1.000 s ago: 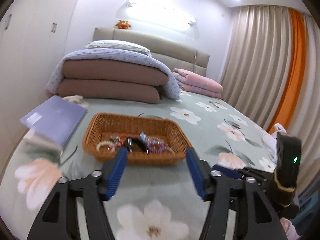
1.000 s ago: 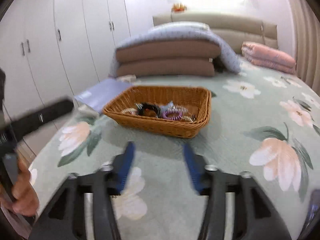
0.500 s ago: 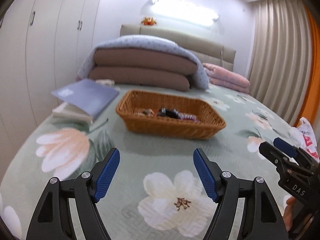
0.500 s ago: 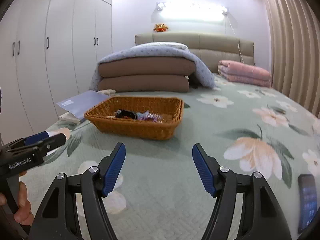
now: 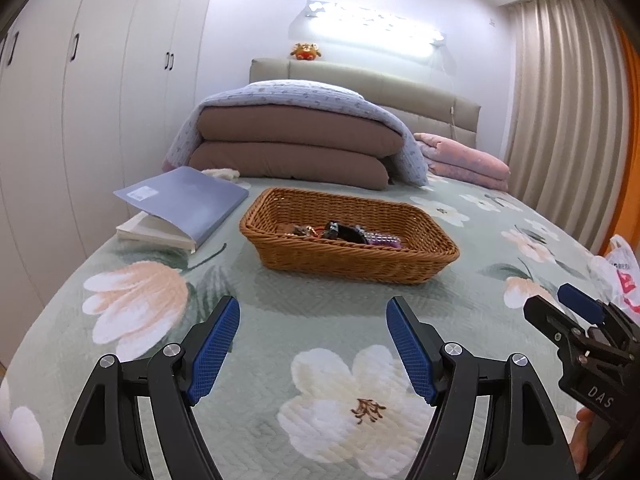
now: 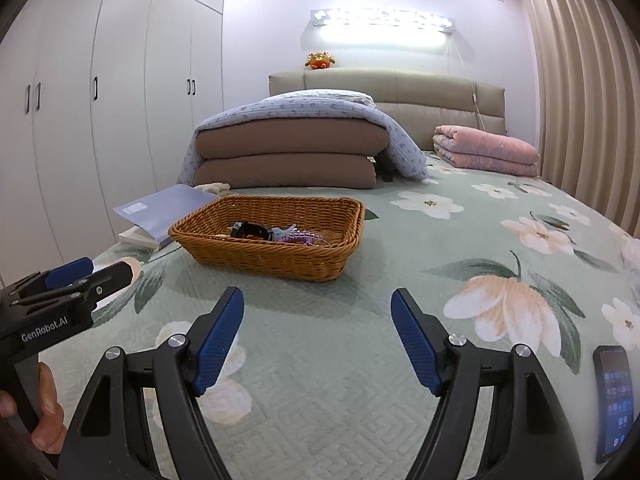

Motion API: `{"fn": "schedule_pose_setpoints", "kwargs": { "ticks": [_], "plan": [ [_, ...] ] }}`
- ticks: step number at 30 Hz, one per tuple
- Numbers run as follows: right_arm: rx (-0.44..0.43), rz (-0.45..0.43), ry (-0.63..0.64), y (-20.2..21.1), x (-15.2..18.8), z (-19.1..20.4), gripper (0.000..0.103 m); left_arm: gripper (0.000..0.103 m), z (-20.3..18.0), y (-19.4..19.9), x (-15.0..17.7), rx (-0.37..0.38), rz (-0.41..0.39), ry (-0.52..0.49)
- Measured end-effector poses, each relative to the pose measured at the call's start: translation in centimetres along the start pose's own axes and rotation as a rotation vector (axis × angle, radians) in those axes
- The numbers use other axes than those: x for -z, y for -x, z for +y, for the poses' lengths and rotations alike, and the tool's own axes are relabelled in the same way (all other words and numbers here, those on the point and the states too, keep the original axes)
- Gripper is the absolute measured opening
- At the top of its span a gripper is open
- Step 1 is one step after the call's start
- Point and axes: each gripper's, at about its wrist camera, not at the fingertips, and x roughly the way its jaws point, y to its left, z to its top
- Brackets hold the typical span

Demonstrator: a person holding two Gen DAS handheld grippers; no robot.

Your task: Organize jewelry

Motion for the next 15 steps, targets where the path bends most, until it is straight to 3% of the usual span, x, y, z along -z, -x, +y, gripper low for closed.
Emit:
{"fn": "schedule_pose_setpoints", "kwargs": {
  "ticks": [15],
  "plan": [
    [-0.022, 0.032, -0.036, -0.65, 0.19, -0.85, 0.078, 0.077, -0.20, 0.34, -0.03, 0.005, -0.006, -0.011]
  ]
}}
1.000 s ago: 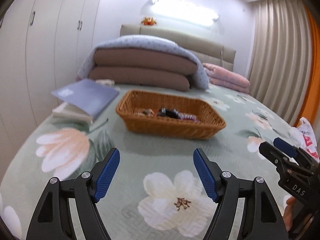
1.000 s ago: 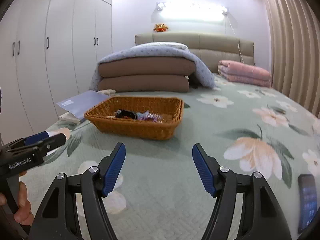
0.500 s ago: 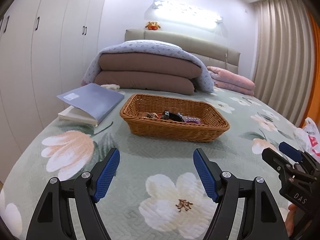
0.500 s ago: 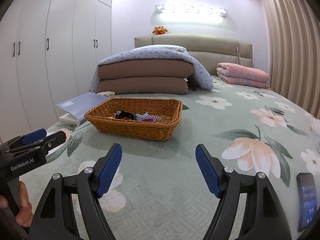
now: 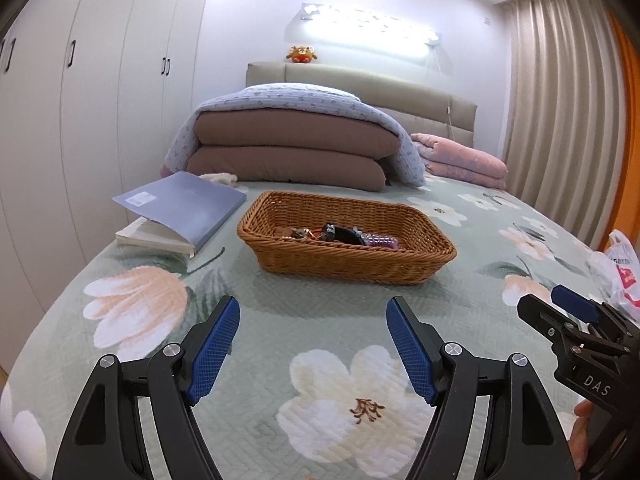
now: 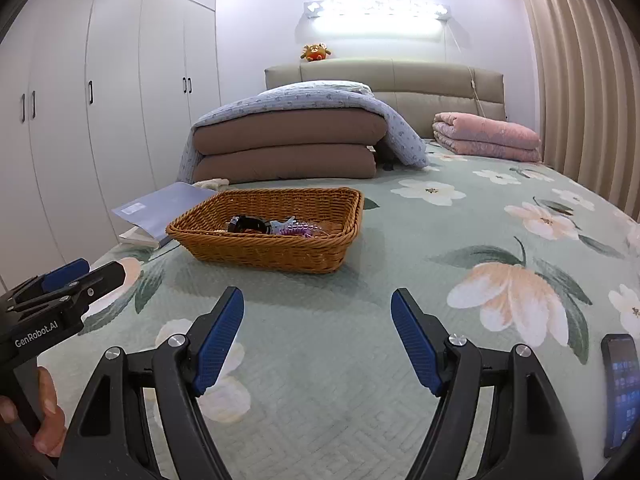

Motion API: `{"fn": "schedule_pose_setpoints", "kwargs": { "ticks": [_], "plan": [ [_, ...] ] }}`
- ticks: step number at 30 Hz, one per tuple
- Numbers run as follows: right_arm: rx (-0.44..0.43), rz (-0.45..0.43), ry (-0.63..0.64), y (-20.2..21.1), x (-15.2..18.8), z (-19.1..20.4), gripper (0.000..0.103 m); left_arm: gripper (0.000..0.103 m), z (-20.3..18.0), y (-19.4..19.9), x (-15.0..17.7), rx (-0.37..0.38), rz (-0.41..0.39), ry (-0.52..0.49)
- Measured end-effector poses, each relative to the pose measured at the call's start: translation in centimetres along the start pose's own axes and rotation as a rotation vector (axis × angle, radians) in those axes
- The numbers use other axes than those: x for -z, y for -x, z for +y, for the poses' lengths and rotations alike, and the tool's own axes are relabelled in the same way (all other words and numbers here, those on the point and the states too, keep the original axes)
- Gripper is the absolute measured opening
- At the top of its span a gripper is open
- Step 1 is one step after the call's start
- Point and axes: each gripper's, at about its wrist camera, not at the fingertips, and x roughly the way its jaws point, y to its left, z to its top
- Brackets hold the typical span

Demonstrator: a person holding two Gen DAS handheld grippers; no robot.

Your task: Organize jewelry

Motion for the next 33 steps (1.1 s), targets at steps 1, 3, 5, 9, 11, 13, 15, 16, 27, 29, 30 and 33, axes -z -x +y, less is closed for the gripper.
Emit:
{"fn": "schedule_pose_setpoints", "kwargs": {
  "ticks": [1, 3, 5, 9, 11, 13, 15, 16, 27, 29, 30, 33],
  "plan": [
    [-0.005, 0.004, -0.006, -0.06, 0.02, -0.12, 0.078, 0.077, 0.04, 0.01, -0.02, 0.000, 0.001, 0.001],
    [-0.010, 0.007, -0.014, -0.13, 0.06, -0.30, 0.078, 0.077, 0.07, 0.01, -0.04, 0.001, 0.002, 0.002],
    [-0.010, 0.007, -0.016, -0.14, 0.10, -0.35, 0.078, 0.077, 0.05, 0.00, -0.04, 0.001, 0.002, 0.001],
    [-0.008, 0.008, -0.012, -0.15, 0.13, -0.25, 0.079, 0.077, 0.06, -0.13, -0.01, 0.004, 0.005, -0.004],
    [-0.008, 0.009, -0.008, -0.17, 0.13, -0.13, 0.079, 0.077, 0.04, -0.21, 0.04, 0.005, 0.009, -0.007],
    [-0.007, 0.009, -0.002, -0.16, 0.16, -0.04, 0.079, 0.077, -0.01, -0.27, 0.04, 0.006, 0.011, -0.008],
    [-0.007, 0.007, 0.002, -0.10, 0.18, -0.05, 0.079, 0.077, -0.02, -0.28, 0.07, 0.007, 0.011, -0.010],
    [-0.006, 0.006, 0.004, -0.08, 0.18, -0.02, 0.079, 0.077, -0.01, -0.27, 0.07, 0.007, 0.010, -0.009],
    [-0.005, 0.010, 0.008, -0.28, 0.16, -0.06, 0.079, 0.077, -0.26, -0.20, 0.04, 0.013, 0.006, -0.020],
    [-0.006, 0.010, 0.008, -0.24, 0.16, -0.04, 0.079, 0.077, -0.34, -0.24, 0.05, 0.014, 0.008, -0.022],
    [-0.005, 0.010, 0.008, -0.25, 0.17, -0.05, 0.079, 0.077, -0.37, -0.30, 0.06, 0.015, 0.010, -0.025],
    [-0.006, 0.010, 0.007, -0.26, 0.18, -0.07, 0.079, 0.077, -0.47, -0.30, 0.12, 0.015, 0.010, -0.028]
  ]
}}
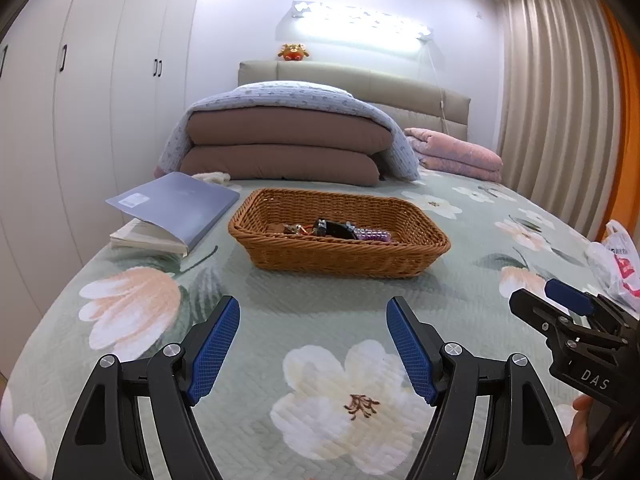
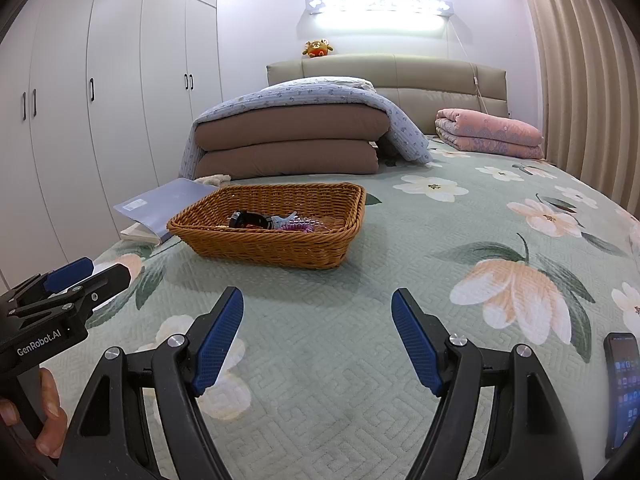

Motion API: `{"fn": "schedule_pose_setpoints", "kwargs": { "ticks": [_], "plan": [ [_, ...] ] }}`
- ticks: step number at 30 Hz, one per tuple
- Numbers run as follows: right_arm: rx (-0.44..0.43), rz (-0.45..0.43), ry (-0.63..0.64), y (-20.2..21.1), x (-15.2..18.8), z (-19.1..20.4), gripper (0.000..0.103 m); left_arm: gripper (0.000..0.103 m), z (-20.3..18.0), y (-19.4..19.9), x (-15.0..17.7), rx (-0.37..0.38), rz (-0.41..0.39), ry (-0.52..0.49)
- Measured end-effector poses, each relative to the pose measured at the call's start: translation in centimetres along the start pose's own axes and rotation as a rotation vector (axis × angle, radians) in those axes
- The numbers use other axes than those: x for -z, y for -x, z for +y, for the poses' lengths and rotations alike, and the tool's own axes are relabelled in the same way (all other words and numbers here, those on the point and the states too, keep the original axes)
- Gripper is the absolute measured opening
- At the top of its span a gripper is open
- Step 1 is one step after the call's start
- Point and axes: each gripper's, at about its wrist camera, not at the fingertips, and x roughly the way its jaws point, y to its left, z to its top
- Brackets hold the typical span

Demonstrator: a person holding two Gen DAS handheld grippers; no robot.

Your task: Organize jewelry

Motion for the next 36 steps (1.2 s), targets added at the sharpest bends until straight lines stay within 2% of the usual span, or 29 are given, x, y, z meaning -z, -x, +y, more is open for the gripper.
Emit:
{"fn": "schedule_pose_setpoints", "kwargs": {
  "ticks": [36],
  "plan": [
    [0.000, 0.015, 0.000, -0.36, 0.17, -0.46, 0.079, 0.077, -0.07, -0.52, 0.34, 0.000, 0.021, -0.011]
  ]
}}
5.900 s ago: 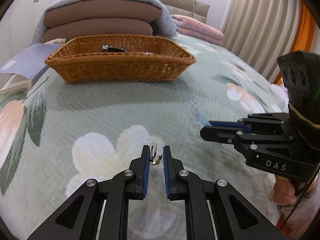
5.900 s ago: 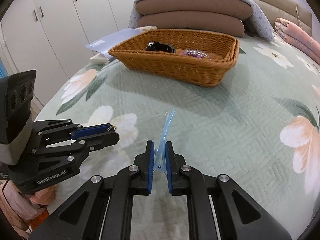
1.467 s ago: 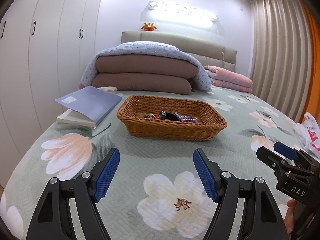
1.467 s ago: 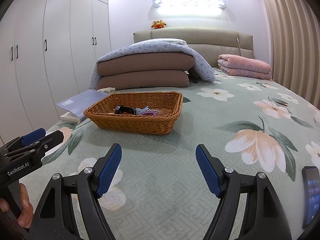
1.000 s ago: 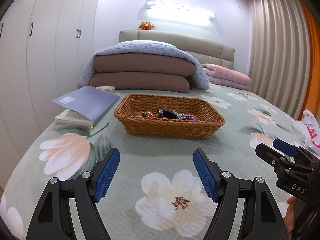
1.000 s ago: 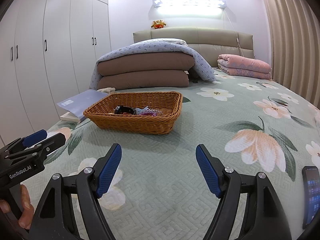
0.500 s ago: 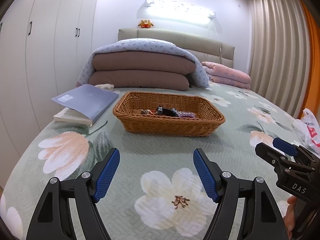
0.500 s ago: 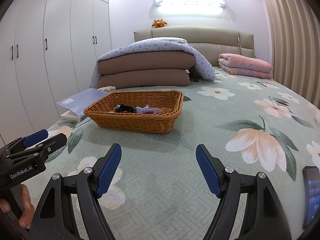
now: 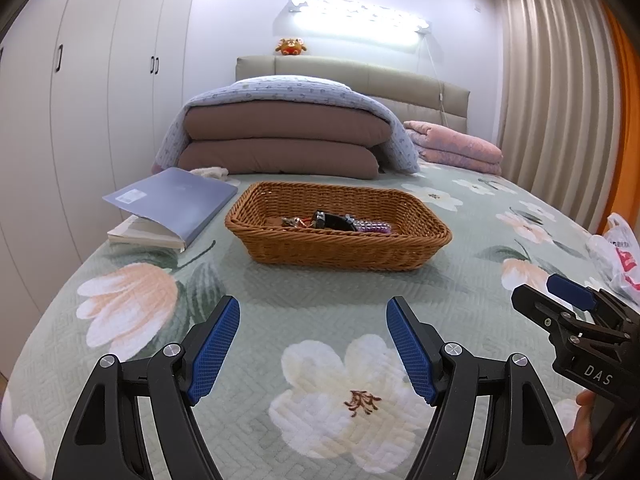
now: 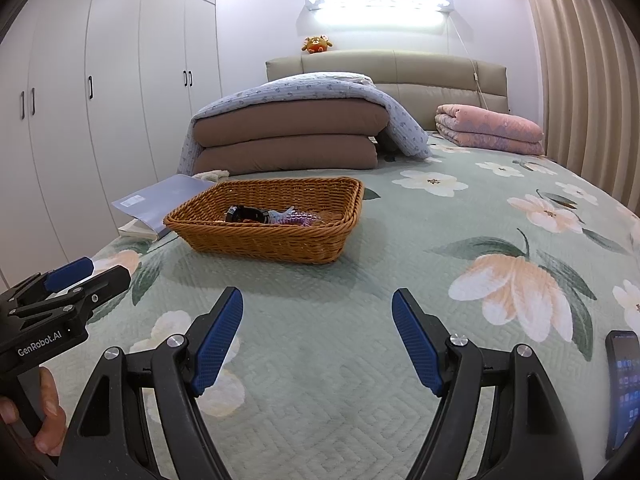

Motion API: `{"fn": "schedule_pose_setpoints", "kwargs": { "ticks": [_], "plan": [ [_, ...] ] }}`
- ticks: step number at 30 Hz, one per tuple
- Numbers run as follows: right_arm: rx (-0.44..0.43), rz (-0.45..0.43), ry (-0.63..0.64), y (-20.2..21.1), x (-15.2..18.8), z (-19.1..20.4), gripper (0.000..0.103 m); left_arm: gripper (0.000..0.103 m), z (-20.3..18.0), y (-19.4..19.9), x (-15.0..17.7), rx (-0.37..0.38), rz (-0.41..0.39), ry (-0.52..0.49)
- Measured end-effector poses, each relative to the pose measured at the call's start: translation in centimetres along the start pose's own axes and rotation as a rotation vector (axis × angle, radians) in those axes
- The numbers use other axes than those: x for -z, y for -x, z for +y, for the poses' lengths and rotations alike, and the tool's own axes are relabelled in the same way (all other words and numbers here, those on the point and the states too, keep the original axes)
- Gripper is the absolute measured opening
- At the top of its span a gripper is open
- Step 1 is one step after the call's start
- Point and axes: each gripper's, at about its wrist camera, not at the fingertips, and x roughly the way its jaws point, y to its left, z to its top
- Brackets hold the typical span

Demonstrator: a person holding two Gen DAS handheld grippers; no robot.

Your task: Organize jewelry

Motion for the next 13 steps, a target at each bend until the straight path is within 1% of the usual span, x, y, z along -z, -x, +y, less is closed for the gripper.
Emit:
{"fn": "schedule_pose_setpoints", "kwargs": {
  "ticks": [4, 11, 13],
  "plan": [
    [0.004, 0.002, 0.008, -0.08, 0.06, 0.02, 0.079, 0.077, -0.07, 0.11, -0.04, 0.006, -0.003, -0.002],
    [0.004, 0.003, 0.008, -0.14, 0.10, 0.11, 0.079, 0.077, -0.09, 0.26, -0.09, -0.005, -0.019, -0.003],
    [0.003, 0.004, 0.008, -0.15, 0.11, 0.10, 0.079, 0.077, -0.21, 0.39, -0.05, -0.021, -0.026, -0.015]
  ]
}}
